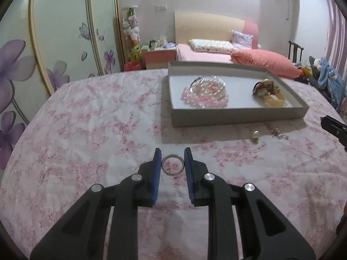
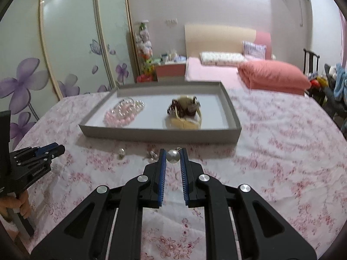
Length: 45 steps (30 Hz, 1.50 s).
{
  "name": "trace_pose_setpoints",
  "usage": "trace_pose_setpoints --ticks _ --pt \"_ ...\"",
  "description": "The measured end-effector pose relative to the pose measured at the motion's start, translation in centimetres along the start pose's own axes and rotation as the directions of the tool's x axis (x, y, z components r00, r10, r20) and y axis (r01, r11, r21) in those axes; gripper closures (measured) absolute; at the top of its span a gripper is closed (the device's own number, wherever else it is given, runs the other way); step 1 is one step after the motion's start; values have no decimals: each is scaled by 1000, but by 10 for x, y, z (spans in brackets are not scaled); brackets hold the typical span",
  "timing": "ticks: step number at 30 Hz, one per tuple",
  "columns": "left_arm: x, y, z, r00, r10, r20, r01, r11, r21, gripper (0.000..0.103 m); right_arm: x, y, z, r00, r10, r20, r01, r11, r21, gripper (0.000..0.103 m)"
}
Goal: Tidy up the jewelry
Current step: 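Grasp the silver ring with the left gripper while the right grasps a pearl earring, then carry the silver ring and pearl earring over the grey tray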
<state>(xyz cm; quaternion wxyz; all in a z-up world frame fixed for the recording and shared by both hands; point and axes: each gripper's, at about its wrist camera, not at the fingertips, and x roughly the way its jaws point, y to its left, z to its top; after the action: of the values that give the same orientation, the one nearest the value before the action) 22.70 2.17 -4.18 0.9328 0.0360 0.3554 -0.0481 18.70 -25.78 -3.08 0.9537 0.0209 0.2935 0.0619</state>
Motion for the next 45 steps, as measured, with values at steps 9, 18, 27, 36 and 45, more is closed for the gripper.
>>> trace_pose_setpoints --ticks 9,18,27,36,45 --pt "-31 -13 6 994 -2 105 2 1000 -5 81 -16 14 3 994 -33 106 40 997 -67 89" --pt "-53 -28 12 969 33 243 -30 999 -14 81 -32 20 5 967 -75 244 100 991 -88 89" --pt "-68 -44 10 937 55 344 -64 998 15 81 -39 23 4 940 -96 329 129 988 -81 89" --pt "-74 -49 9 922 40 386 -47 999 8 81 -46 19 4 910 -117 397 150 987 -51 89" --pt "-77 -54 12 913 33 407 -43 999 16 81 -46 18 5 908 -118 402 152 987 -53 89"
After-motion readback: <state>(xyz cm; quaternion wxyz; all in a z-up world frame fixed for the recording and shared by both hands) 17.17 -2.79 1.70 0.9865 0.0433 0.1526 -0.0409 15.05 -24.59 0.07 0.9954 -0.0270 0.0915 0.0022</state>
